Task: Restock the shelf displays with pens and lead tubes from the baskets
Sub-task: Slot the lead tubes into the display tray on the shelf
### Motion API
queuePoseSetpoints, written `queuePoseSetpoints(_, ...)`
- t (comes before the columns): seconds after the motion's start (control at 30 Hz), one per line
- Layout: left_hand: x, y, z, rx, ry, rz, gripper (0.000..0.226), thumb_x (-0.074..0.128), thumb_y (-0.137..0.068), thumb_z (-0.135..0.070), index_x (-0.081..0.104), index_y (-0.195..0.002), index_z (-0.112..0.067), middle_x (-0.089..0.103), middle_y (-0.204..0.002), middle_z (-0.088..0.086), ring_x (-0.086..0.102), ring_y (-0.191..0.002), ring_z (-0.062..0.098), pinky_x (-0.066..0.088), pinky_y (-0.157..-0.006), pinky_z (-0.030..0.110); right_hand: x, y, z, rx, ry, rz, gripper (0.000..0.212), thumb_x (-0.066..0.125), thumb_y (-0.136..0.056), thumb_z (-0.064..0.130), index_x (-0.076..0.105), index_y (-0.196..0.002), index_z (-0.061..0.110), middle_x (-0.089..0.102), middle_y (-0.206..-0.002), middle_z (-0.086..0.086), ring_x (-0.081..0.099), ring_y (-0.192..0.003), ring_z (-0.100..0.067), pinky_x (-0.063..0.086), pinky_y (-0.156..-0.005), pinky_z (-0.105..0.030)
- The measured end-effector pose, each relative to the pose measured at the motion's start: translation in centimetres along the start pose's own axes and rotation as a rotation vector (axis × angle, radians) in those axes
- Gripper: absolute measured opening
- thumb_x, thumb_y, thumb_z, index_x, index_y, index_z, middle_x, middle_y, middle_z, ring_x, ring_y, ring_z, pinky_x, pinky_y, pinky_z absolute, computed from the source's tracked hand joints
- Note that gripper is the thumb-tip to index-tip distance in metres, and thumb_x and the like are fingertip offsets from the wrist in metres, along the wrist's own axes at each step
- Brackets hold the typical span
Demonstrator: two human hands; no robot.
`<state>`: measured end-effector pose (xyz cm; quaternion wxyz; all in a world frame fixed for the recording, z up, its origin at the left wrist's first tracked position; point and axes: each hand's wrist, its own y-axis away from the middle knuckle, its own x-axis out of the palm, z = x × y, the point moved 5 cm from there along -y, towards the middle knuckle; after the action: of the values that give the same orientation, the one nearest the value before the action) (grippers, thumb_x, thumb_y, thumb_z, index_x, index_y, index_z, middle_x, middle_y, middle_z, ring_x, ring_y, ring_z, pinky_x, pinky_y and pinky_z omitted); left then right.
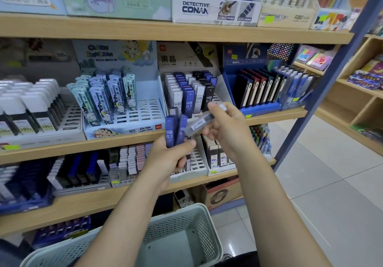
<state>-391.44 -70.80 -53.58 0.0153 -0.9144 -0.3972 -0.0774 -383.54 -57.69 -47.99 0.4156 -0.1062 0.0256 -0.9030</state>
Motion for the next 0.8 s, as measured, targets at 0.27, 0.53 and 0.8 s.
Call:
queuePoseSetpoints(0.27,0.0,-0.2,-0.4,0.106,0.035,-0.069,0.021,0.078,-0.083,-0.013,0.062,-0.093,-0.005,0.045,-0.051,-0.004,0.036,-0.041,0.012,0.032,-0.043,0.021,-1.1,-0.2,0.1,-0.005,0.084,-0.048,0.019,0.059,-0.099,0.012,0.045,-0.085,0.011,0.061,-0.068,-0.004,0.048,-0.046,-0.015,0.036,-0.044,-0.023)
queuePoseSetpoints(0.53,-0.2,-0.1,-0.4,0.150,-0.053,-0.129,0.012,0.076,-0.088,-0.019,0.068,-0.096,-0.023,0.060,-0.057,-0.009,0.042,-0.042,0.010,0.039,-0.044,0.022,-0.7,0.0,-0.8,0.134,0.031,-0.024,0.016,0.059,-0.097,0.008,0.050,-0.084,0.010,0.066,-0.071,-0.008,0.055,-0.049,-0.017,0.041,-0.047,-0.026)
queuePoseSetpoints(0.8,-0.2,0.1,-0.2,0.046,0.047,-0.094,0.017,0.066,-0.096,-0.027,0.062,-0.086,-0.014,0.063,-0.067,0.002,0.041,-0.043,0.011,0.036,-0.044,0.021,0.3,0.1,-0.8,0.089,-0.204,0.145,0.031,0.065,-0.089,0.029,0.067,-0.106,0.004,0.073,-0.096,-0.011,0.066,-0.068,-0.012,0.056,-0.066,-0.021)
